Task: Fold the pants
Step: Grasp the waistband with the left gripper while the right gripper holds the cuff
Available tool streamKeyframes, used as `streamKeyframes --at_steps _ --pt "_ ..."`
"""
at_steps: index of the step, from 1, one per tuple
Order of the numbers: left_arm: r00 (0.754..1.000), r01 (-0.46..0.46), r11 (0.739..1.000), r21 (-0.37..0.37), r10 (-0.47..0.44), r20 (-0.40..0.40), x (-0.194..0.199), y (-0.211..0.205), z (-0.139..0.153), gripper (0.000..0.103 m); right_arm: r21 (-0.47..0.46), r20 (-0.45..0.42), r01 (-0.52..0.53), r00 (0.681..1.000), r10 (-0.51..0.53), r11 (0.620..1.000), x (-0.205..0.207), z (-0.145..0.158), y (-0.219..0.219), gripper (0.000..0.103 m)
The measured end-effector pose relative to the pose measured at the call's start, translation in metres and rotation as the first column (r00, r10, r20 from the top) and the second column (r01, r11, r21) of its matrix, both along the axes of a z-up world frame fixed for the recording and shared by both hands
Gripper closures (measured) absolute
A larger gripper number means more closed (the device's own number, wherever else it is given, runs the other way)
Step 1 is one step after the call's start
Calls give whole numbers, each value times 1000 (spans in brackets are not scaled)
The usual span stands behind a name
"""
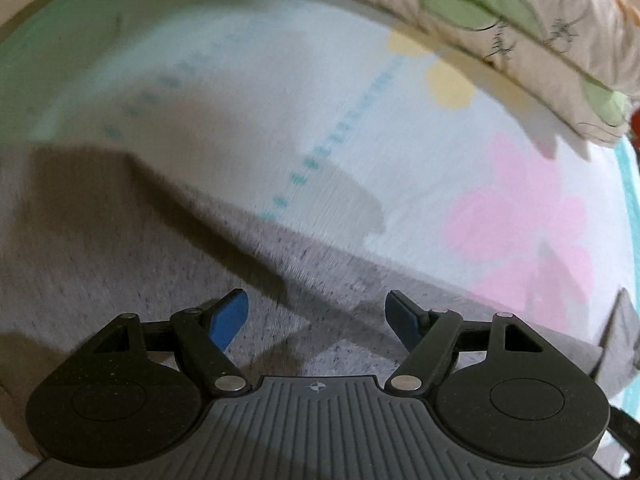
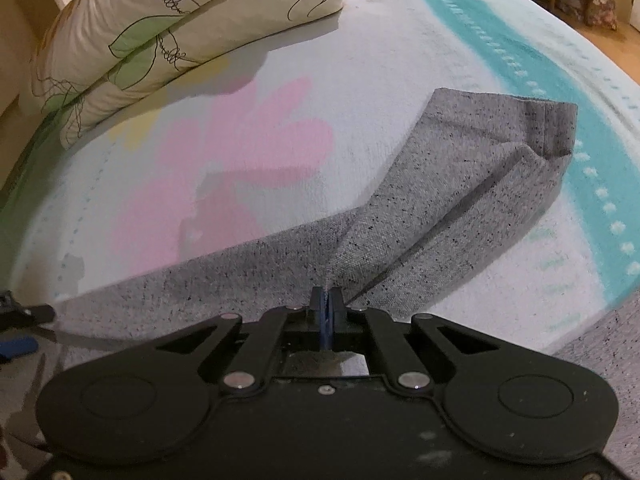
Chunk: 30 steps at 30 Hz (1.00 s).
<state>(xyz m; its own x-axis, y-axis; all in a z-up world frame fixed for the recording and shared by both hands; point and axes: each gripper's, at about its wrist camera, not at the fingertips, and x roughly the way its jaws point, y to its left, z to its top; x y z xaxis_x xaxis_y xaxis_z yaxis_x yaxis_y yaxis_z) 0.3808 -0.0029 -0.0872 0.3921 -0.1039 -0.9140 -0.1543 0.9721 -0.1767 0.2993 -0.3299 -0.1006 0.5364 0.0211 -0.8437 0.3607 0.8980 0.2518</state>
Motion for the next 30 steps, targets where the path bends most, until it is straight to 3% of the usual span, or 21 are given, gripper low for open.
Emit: streamKeyframes --at_steps 7,8,9,11,14,16,23,26,30 --pt "997 -77 996 -53 76 -17 21 -3 -13 29 20 9 5 1000 -5 1000 -4 -3 -4 101" --pt "996 -84 994 -75 84 -7 23 -3 -14 34 23 10 8 1000 -8 1000 -4 -4 -5 101" --pt "996 -86 991 -101 87 6 25 -2 -13 62 28 12 12 1000 -12 1000 -4 -4 -5 101" --pt "997 -65 988 -138 68 18 27 -3 -12 96 37 18 16 1000 -16 999 -6 -5 -9 101" --pt "993 -60 988 -142 74 90 10 -5 4 98 57 46 22 999 -24 998 -11 0 -12 101" --pt "989 -27 994 -104 42 142 -11 -9 21 98 58 71 21 997 -25 998 -18 9 -12 101" --pt "950 83 996 -21 -72 304 -139 -14 65 98 21 148 3 989 -6 1000 -79 53 -17 101" --pt "947 106 994 -13 -96 307 -194 -11 56 98 34 134 1 991 -6 999 -113 57 -21 101" --pt "968 126 992 3 -124 219 -231 -13 19 97 6 44 -40 998 40 999 -144 38 -18 100"
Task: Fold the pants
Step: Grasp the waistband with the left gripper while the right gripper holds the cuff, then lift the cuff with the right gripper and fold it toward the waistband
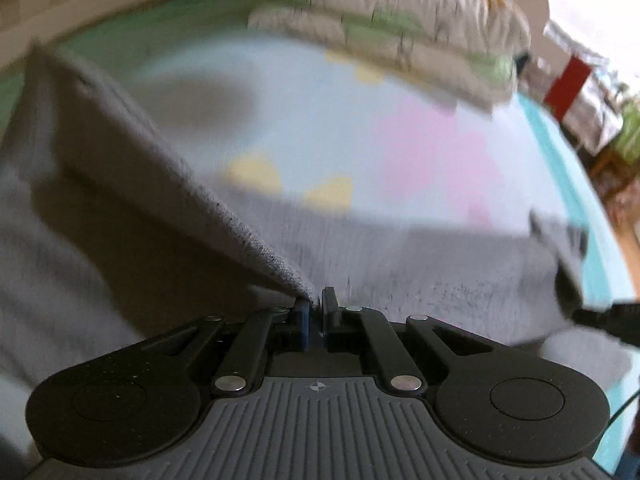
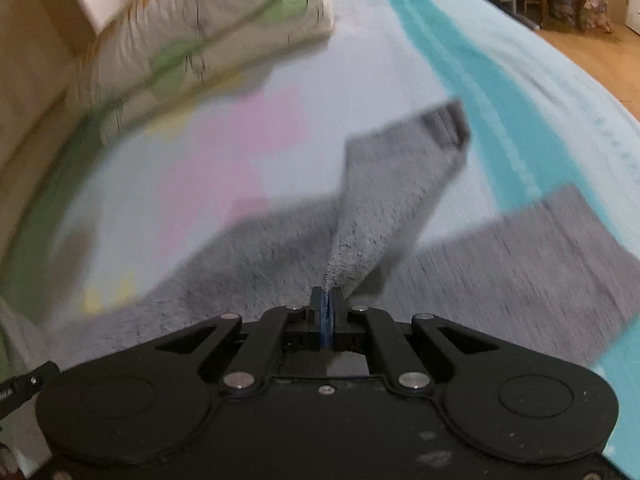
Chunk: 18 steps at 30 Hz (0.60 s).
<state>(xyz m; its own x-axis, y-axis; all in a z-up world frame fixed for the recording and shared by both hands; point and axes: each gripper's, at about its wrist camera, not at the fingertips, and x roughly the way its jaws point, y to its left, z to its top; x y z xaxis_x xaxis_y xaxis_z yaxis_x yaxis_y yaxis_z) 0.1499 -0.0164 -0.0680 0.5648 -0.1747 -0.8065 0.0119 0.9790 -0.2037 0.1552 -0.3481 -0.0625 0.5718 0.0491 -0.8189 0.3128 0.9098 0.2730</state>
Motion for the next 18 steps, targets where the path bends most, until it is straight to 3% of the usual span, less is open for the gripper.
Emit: streamKeyframes --at_steps 3,5,7,8,9,13,18 --pt "998 2 1000 5 -2 -59 0 1 -26 97 -15 -61 -18 998 17 1000 -8 -14 0 97" --pt "999 8 1000 5 -8 -49 5 1 -31 97 -30 -49 -9 999 8 1000 -12 -10 -2 90" --pt "999 22 1000 16 -21 -42 10 -1 -29 97 -97 -4 -3 1000 2 995 -8 1 2 78" --pt "999 28 999 21 -27 -40 14 -2 -28 97 -131 19 -4 1000 6 991 -3 6 3 62" --pt "999 33 999 26 -32 -40 11 -1 -29 97 -166 42 -5 999 12 986 4 11 5 54" --pt "998 32 999 28 -31 -48 4 1 -35 97 -285 93 -13 995 41 958 45 12 17 54" --pt "999 27 999 34 -26 -46 -8 0 -36 97 -429 28 -46 998 64 902 117 -17 25 54"
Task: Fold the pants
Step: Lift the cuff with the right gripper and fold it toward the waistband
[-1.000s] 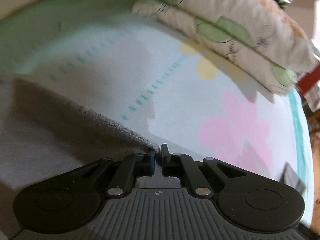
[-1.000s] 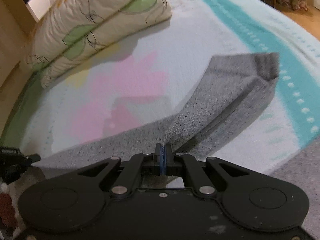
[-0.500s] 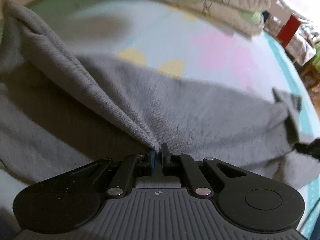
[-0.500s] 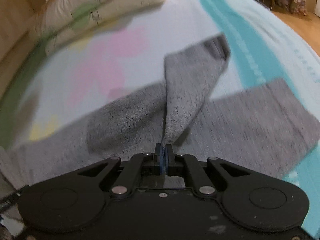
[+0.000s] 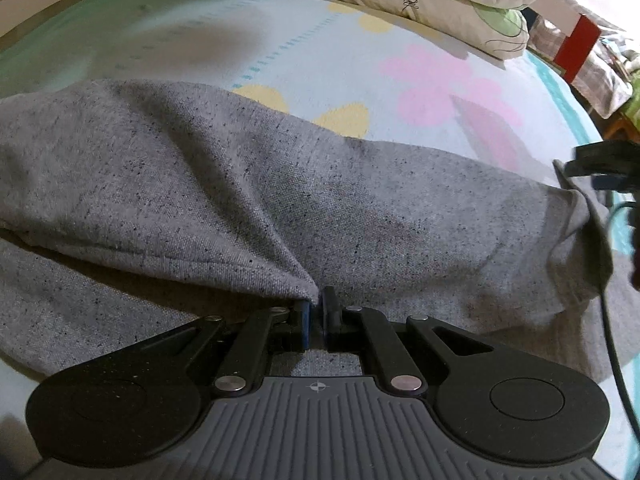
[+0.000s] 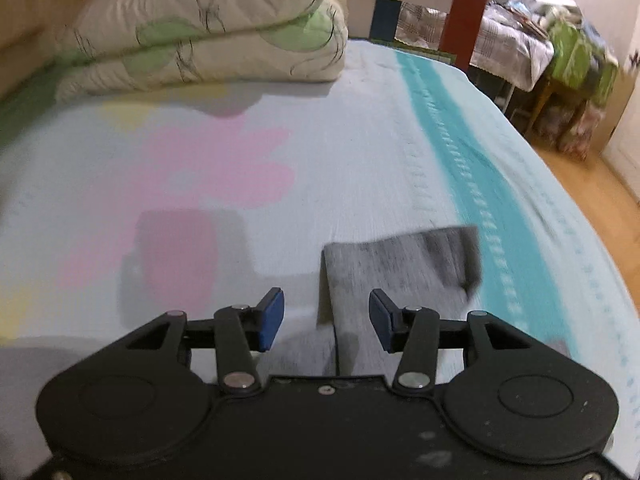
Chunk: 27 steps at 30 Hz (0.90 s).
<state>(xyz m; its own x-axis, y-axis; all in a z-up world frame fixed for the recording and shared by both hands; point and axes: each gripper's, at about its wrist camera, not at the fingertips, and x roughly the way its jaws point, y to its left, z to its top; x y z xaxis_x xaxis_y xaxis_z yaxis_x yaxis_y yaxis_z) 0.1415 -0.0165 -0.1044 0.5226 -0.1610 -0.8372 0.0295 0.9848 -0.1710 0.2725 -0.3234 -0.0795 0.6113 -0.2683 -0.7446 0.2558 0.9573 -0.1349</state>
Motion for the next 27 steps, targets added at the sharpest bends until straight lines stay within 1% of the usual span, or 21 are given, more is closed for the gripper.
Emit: streamKeyframes --at_steps 2,4,6,7,8,9,11,14,16,18,20,22,24,25,27 --pt "1000 -6 1000 -6 6 -6 4 -2 -1 98 -67 -56 -12 998 9 998 19 -15 4 55" --pt "1000 -6 1000 -9 6 -8 7 -1 -1 98 -123 -114 -21 993 7 992 30 -28 4 61" --pt "1000 -6 1000 -19 6 0 9 0 3 99 -121 -133 -15 991 -1 993 30 -29 -7 96" --pt "1000 -5 1000 -25 6 15 11 -1 7 100 -83 -123 -5 992 -6 997 27 -21 -15 97" --pt "999 -3 1000 -28 4 35 11 -1 14 100 -40 -94 10 996 -14 999 23 -11 -25 102" --pt "998 -2 1000 -27 4 56 10 -1 20 100 -20 -57 31 998 -32 999 17 4 -34 101" --pt "995 -3 999 -33 6 101 7 -1 38 100 -11 29 44 999 -43 999 -1 33 -48 101" --pt "984 3 1000 -22 1 180 -5 -3 64 100 23 151 77 985 -79 997 -44 83 -81 101" --pt "978 9 1000 -16 -6 207 -17 -3 72 100 62 193 112 973 -123 992 -75 102 -104 101" --pt "981 22 1000 -11 -19 191 -27 -4 68 99 94 197 151 966 -167 984 -103 105 -124 101" --pt "990 30 1000 -1 -30 137 -36 -5 53 99 130 161 185 965 -205 974 -130 91 -142 101" --pt "997 33 999 17 -34 67 -41 -7 31 99 184 85 214 969 -233 959 -148 63 -152 101" --pt "999 48 997 56 -49 20 -42 -12 13 99 225 0 253 966 -260 941 -161 29 -158 101" --pt "999 54 996 71 -54 1 -42 -14 4 99 234 -31 264 964 -264 936 -164 13 -157 101" --pt "998 57 996 76 -57 -8 -40 -14 -2 99 221 -66 280 960 -272 934 -168 -10 -156 100"
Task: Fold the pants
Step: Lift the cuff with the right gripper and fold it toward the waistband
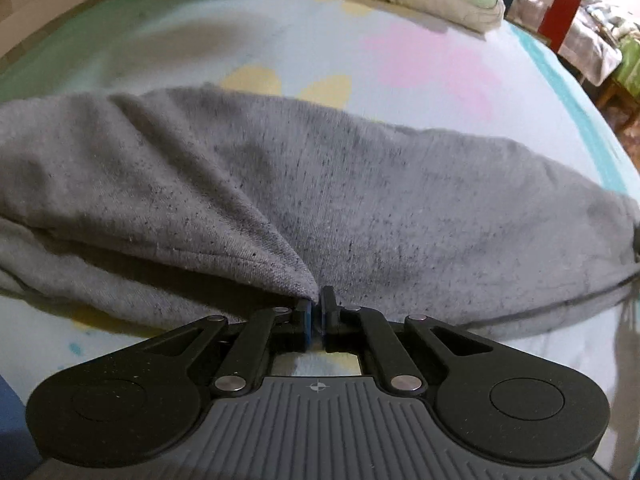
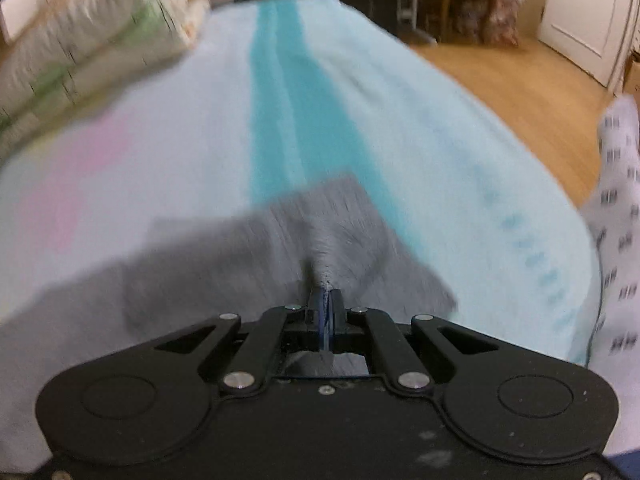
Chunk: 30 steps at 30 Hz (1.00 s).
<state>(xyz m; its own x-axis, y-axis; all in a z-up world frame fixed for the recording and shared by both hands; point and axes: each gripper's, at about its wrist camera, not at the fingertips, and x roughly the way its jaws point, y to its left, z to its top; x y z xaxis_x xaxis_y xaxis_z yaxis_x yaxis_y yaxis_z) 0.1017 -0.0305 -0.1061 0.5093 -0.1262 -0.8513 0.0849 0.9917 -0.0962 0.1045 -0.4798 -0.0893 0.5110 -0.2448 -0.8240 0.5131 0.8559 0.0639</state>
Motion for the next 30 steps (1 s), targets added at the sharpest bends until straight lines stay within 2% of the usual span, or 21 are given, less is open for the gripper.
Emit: streamKeyframes --at_steps 2,7,9,11,13,16,21,26,28,30 --pt "1000 2 1000 0 -2 7 3 -1 3 99 -6 15 -5 1000 5 1000 -4 -5 3 100" --pt "998 9 1000 -7 -9 62 -3 2 26 99 -5 86 13 996 -13 1000 -22 14 3 100" --pt "998 13 1000 -3 -12 66 -7 2 26 98 13 122 40 992 -41 999 -36 18 1 100" --pt "999 17 1000 8 -17 36 -13 3 14 98 51 118 61 991 -67 997 -49 15 -2 100" --pt "1000 7 1000 6 -7 -1 -8 2 2 98 84 77 78 993 -84 993 -50 -1 -8 100" --pt "1000 6 1000 9 -6 -2 -4 0 -2 98 93 83 93 991 -101 991 -55 -9 -7 100" --pt "1000 17 1000 10 -18 10 -8 1 0 97 60 101 86 991 -92 994 -58 4 -2 100" --pt "1000 7 1000 15 -7 13 -9 -1 -2 93 61 57 111 992 -115 992 -60 -8 -2 100" --pt "1000 15 1000 20 -16 6 -11 -2 2 92 27 42 106 993 -107 994 -56 -5 3 97" --pt "999 36 999 27 -36 -4 -14 -3 4 92 -2 28 123 992 -123 992 -55 0 7 82"
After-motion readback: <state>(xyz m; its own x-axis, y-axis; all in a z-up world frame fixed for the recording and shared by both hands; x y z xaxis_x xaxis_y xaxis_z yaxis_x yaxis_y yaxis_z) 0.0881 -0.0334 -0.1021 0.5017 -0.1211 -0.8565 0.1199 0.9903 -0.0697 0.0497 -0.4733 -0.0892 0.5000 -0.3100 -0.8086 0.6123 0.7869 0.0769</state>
